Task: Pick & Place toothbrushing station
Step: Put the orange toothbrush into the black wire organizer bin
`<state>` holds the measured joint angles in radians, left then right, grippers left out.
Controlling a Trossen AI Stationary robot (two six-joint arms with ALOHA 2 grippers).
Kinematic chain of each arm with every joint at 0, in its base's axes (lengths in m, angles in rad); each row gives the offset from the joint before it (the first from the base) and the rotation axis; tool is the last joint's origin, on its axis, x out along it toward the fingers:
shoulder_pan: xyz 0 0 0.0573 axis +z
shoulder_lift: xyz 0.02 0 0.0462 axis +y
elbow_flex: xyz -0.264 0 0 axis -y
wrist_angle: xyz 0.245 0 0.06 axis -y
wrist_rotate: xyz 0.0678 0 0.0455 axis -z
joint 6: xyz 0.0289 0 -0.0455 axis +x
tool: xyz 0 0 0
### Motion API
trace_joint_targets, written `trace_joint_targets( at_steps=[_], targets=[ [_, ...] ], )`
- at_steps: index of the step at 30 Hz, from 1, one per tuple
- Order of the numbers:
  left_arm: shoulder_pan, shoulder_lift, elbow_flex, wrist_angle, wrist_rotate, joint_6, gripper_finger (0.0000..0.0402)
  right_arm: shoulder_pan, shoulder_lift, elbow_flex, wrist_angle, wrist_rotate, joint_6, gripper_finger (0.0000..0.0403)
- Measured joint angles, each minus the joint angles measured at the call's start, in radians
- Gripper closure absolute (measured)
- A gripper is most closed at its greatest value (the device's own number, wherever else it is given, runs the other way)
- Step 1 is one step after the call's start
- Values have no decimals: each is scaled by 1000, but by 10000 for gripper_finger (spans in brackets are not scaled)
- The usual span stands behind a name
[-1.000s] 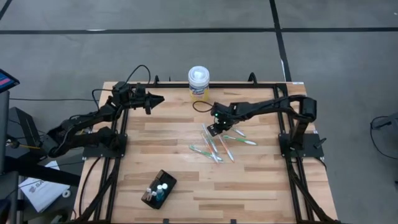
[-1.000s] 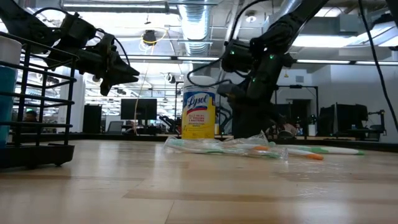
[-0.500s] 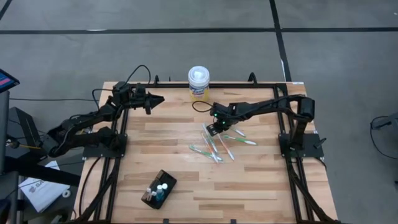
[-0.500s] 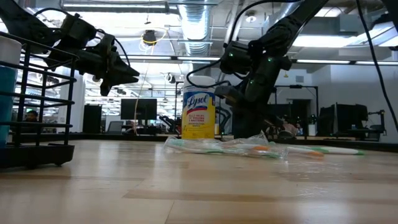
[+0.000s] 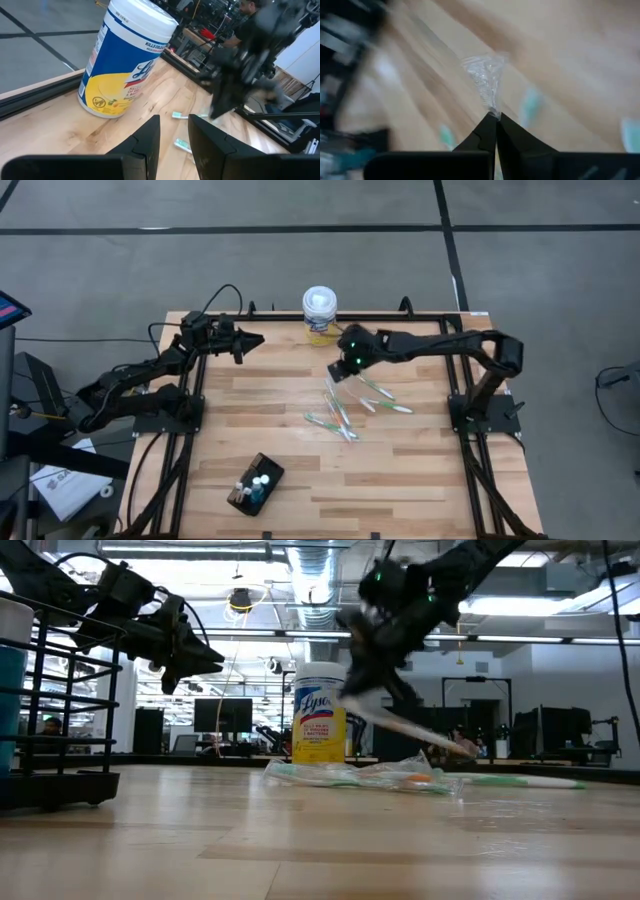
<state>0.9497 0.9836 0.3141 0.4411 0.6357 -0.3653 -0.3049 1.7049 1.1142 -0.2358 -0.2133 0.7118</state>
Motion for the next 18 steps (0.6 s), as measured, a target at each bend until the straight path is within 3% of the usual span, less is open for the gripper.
trace_joint_targets(
  at_steps=[6,10,18],
  targets=[
    [0,0,0,22,-11,1,306,-5,-62,40,315,19,3,403],
    [0,0,0,70,-31,-27,306,-28,-51,85,431,22,-5,403],
    [-3,0,0,113,-59,-64,306,-12,38,156,662,-105,-25,403]
  ],
)
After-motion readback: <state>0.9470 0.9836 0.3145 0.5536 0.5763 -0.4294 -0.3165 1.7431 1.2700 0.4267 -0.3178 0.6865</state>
